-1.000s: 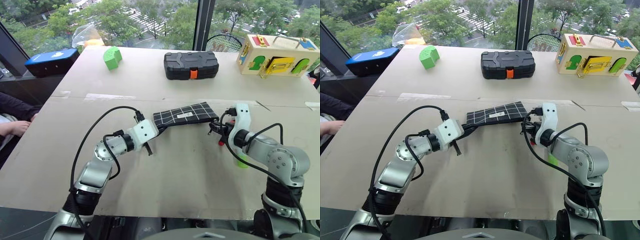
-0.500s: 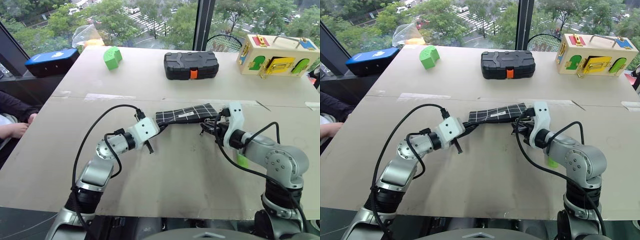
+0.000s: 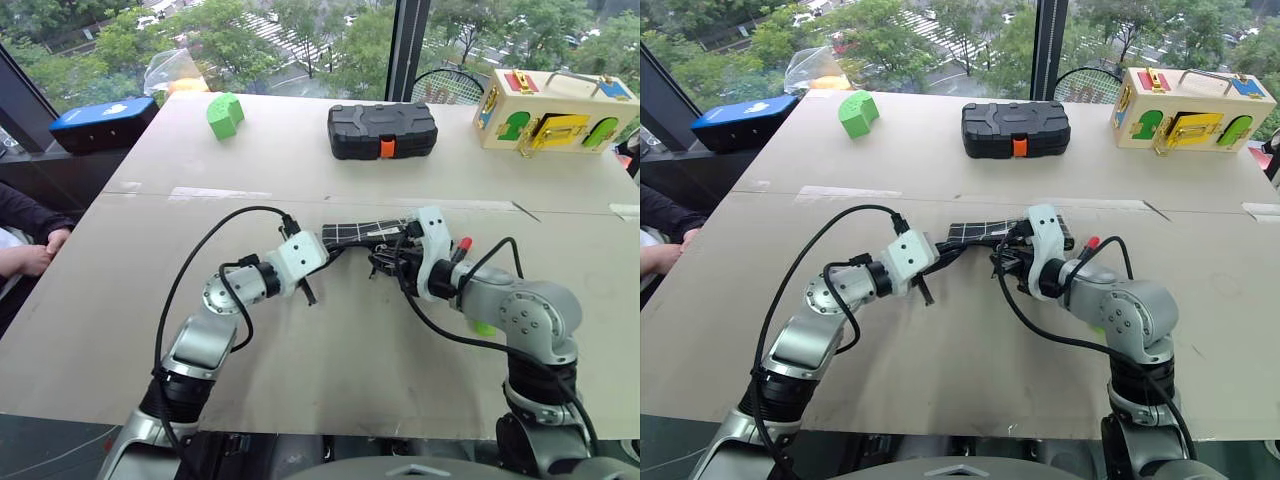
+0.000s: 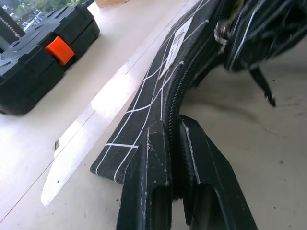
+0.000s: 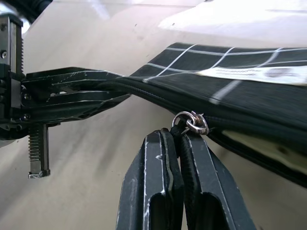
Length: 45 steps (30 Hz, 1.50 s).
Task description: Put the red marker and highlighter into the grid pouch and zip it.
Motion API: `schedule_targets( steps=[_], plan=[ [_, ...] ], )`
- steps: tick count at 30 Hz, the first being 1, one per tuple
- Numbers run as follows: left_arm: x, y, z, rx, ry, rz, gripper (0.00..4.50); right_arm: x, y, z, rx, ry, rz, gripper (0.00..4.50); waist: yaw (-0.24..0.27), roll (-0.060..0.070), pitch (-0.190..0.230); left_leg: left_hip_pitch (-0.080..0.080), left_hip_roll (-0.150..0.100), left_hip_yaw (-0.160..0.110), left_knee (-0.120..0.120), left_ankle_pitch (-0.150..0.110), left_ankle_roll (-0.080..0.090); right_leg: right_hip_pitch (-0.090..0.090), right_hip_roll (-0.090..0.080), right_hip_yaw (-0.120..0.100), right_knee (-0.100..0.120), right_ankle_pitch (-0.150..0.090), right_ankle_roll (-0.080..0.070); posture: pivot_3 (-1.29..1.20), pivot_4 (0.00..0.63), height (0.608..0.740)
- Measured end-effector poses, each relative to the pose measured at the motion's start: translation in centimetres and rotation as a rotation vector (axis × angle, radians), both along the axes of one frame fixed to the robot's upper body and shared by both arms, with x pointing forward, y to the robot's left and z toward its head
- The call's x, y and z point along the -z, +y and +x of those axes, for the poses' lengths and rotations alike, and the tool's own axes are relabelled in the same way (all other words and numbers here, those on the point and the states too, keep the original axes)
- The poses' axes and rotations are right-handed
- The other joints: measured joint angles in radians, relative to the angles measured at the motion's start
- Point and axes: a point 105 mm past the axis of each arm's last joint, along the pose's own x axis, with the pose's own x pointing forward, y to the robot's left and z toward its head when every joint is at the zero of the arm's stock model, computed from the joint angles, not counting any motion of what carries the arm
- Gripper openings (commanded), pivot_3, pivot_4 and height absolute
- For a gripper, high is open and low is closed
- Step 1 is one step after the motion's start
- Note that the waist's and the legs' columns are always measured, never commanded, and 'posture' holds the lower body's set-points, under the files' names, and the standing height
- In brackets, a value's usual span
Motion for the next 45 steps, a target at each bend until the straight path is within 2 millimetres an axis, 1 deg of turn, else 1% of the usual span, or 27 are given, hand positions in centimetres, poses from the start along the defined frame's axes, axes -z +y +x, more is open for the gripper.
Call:
schedule_targets(
  steps=[2,3,7,10,13,14,15,18,19,20,21,22,24,27,28,31,33,35,36,37,38,39,40,41,43,45],
  plan=[
    [-0.1,-0.5,0.0,0.014,-0.003,-0.002,0.0,-0.2,1.7,0.1,-0.059,-0.004,0.005,0.03,-0.001,0.0,0.0,0.001,0.0,0.0,0.0,0.0,0.0,0.0,0.001,0.0,0.001,0.0,0.0,0.0,0.15,0.74],
    [0.1,-0.5,0.0,0.008,-0.003,0.007,0.0,0.0,2.1,0.2,-0.073,-0.005,-0.007,0.03,-0.001,0.0,0.0,0.001,0.0,0.0,0.0,0.0,0.0,0.0,0.001,0.0,0.001,0.0,0.0,0.0,0.15,0.74],
    [0.3,-0.1,0.1,-0.006,-0.009,0.038,0.0,0.4,2.9,0.7,-0.11,0.003,-0.002,0.03,0.001,0.0,0.0,0.0,0.0,0.0,0.0,0.0,-0.001,0.0,0.0,-0.001,0.001,0.0,0.0,0.0,0.15,0.74],
    [0.3,-0.1,0.3,-0.021,-0.009,0.028,0.0,0.3,2.9,0.9,-0.125,-0.038,-0.022,0.03,0.002,0.0,0.0,0.0,0.0,0.0,0.0,0.0,0.0,0.0,0.0,0.0,0.001,0.0,0.0,0.0,0.15,0.74],
    [0.4,-0.2,0.3,-0.031,0.01,0.008,0.0,0.5,2.0,1.1,-0.135,-0.084,-0.063,0.97,0.003,0.0,0.0,0.0,0.0,0.0,0.0,0.0,0.0,0.0,-0.001,-0.001,0.001,0.0,0.0,0.0,0.15,0.74],
    [0.4,-0.5,0.2,-0.022,0.019,-0.008,0.0,0.5,1.3,0.8,-0.14,-0.097,-0.072,1.4,0.004,-0.001,0.0,0.0,0.0,0.0,0.0,0.0,0.0,0.0,-0.001,-0.001,0.0,0.0,0.0,0.0,0.15,0.74],
    [0.3,-0.6,0.1,-0.018,0.017,-0.014,0.0,0.4,0.7,0.1,-0.153,-0.109,-0.07,1.82,0.004,0.0,0.0,-0.001,0.0,-0.001,0.0,0.0,0.0,0.0,-0.001,-0.001,0.0,0.0,0.0,0.0,0.15,0.74],
    [0.0,-0.1,0.2,-0.03,0.014,-0.021,0.0,-0.3,-0.7,-1.3,-0.172,-0.137,-0.066,1.82,0.003,0.0,0.0,-0.001,0.001,-0.001,0.0,0.0,-0.001,0.0,0.0,-0.001,0.0,0.0,0.0,0.0,0.15,0.74],
    [-0.1,0.1,0.3,-0.035,0.014,-0.022,0.0,-0.8,-1.5,-1.9,-0.173,-0.15,-0.064,1.3,0.002,0.0,0.0,0.0,0.001,-0.001,0.0,0.0,-0.001,0.0,0.0,-0.001,0.001,0.0,0.0,0.0,0.15,0.74],
    [-0.1,0.2,0.3,-0.037,0.014,-0.02,0.0,-1.2,-2.0,-2.2,-0.164,-0.159,-0.05,0.96,0.002,0.0,0.0,0.0,0.001,-0.001,0.0,0.0,-0.001,0.0,0.0,-0.001,0.001,0.0,0.0,0.0,0.15,0.74],
    [-0.1,0.2,0.3,-0.037,0.014,-0.021,0.0,-1.7,-2.6,-2.5,-0.145,-0.161,-0.026,0.4,0.002,0.0,0.0,0.0,0.001,-0.002,0.0,0.0,-0.001,0.0,0.0,-0.001,0.001,0.0,0.0,0.0,0.15,0.74],
    [-0.1,0.2,0.3,-0.036,0.016,-0.023,0.0,-2.0,-3.1,-2.7,-0.126,-0.163,-0.009,0.06,0.003,0.0,0.0,0.0,0.001,-0.002,0.0,0.0,0.0,0.0,0.0,-0.001,0.001,0.0,0.0,0.0,0.15,0.74],
    [-0.1,0.2,0.3,-0.033,0.018,-0.021,0.0,-2.6,-4.1,-2.4,-0.048,-0.164,0.023,0.06,0.002,0.0,0.0,0.0,0.001,-0.002,0.0,0.0,0.0,0.0,0.0,-0.001,0.001,0.0,0.0,0.0,0.15,0.74],
    [-0.1,0.2,0.3,-0.029,0.021,-0.021,0.0,-2.8,-4.8,-1.8,0.03,-0.159,0.042,0.06,0.003,0.0,0.0,0.0,0.001,-0.002,0.0,0.0,0.0,0.0,0.0,-0.001,0.001,0.0,0.0,0.0,0.15,0.74],
    [-0.1,0.2,0.2,-0.027,0.022,-0.021,0.0,-2.9,-5.1,-1.4,0.071,-0.152,0.05,0.06,0.003,0.0,0.0,0.0,0.001,-0.002,0.0,0.0,0.0,0.0,0.0,-0.001,0.001,0.0,0.0,0.0,0.15,0.74],
    [-0.2,0.1,0.2,-0.017,0.025,-0.02,0.0,-2.5,-6.0,-0.2,0.155,-0.125,0.039,0.06,0.003,0.0,0.0,0.0,0.0,-0.001,0.0,0.0,-0.001,0.0,0.0,-0.001,0.001,0.0,0.0,0.0,0.15,0.74],
    [-0.2,0.1,0.2,-0.013,0.024,-0.02,0.0,-2.1,-6.2,0.2,0.178,-0.11,0.025,0.06,0.003,0.0,0.0,0.0,0.0,-0.001,0.0,0.0,-0.001,0.0,0.0,-0.001,0.001,0.0,0.0,0.0,0.15,0.74],
    [-0.5,-0.1,0.3,-0.008,0.019,-0.02,0.0,-1.2,-6.5,1.0,0.217,-0.087,-0.019,0.06,0.003,0.0,0.0,0.0,0.0,-0.001,0.0,0.0,-0.001,0.0,0.0,-0.001,0.001,0.0,0.0,0.0,0.15,0.74],
    [-0.6,-0.2,0.3,0.001,0.016,-0.02,0.0,-0.3,-6.7,1.6,0.221,-0.095,-0.109,0.06,0.002,0.0,0.0,0.0,0.0,-0.001,0.0,0.0,-0.001,0.0,0.0,0.0,0.001,0.0,0.0,0.0,0.15,0.74],
    [-0.6,-0.2,0.3,0.002,0.016,-0.02,0.0,-0.1,-6.7,1.6,0.223,-0.094,-0.12,0.06,0.002,0.0,0.0,0.0,0.0,-0.001,0.0,0.0,-0.001,0.0,0.0,0.0,0.001,0.0,0.0,0.0,0.15,0.74],
    [-0.6,-0.2,0.2,0.003,0.018,-0.019,0.0,0.3,-6.8,2.0,0.226,-0.122,-0.181,0.06,0.002,0.0,0.0,0.0,0.0,-0.001,0.0,0.0,-0.001,0.0,0.0,0.0,0.001,0.0,0.0,0.0,0.15,0.74],
    [-0.6,-0.3,0.2,0.008,0.022,-0.018,0.0,0.7,-6.8,2.6,0.211,-0.189,-0.29,0.06,0.0,0.001,0.001,0.0,-0.001,0.0,0.0,0.0,-0.001,-0.001,0.0,0.0,0.001,0.0,0.0,0.0,0.15,0.74],
    [-0.5,-0.3,0.2,0.011,0.024,-0.017,0.0,0.7,-6.7,3.0,0.198,-0.238,-0.349,0.06,-0.001,0.002,0.001,0.0,-0.001,0.001,0.0,0.0,-0.001,-0.002,0.0,0.001,0.001,0.0,0.0,0.0,0.15,0.74],
    [-0.5,-0.3,0.1,0.013,0.026,-0.016,0.0,0.4,-6.4,3.7,0.168,-0.366,-0.468,0.06,-0.002,0.002,0.001,0.0,-0.001,0.001,0.0,0.0,-0.001,-0.002,0.0,0.002,0.001,0.0,0.0,0.0,0.15,0.74],
    [-0.5,-0.4,0.1,0.017,0.028,-0.015,0.0,0.0,-5.6,4.4,0.093,-0.555,-0.63,0.06,-0.002,0.002,0.001,0.0,-0.001,0.002,0.0,0.001,-0.001,-0.003,0.0,0.003,0.002,0.0,0.001,0.0,0.15,0.74],
    [-0.5,-0.4,0.1,0.016,0.029,-0.014,0.0,0.2,-4.7,4.6,-0.021,-0.719,-0.791,0.06,-0.002,0.001,0.001,0.0,-0.001,0.003,0.0,0.001,-0.002,-0.004,0.0,0.003,0.002,-0.001,0.001,0.0,0.15,0.74]
  ],
)
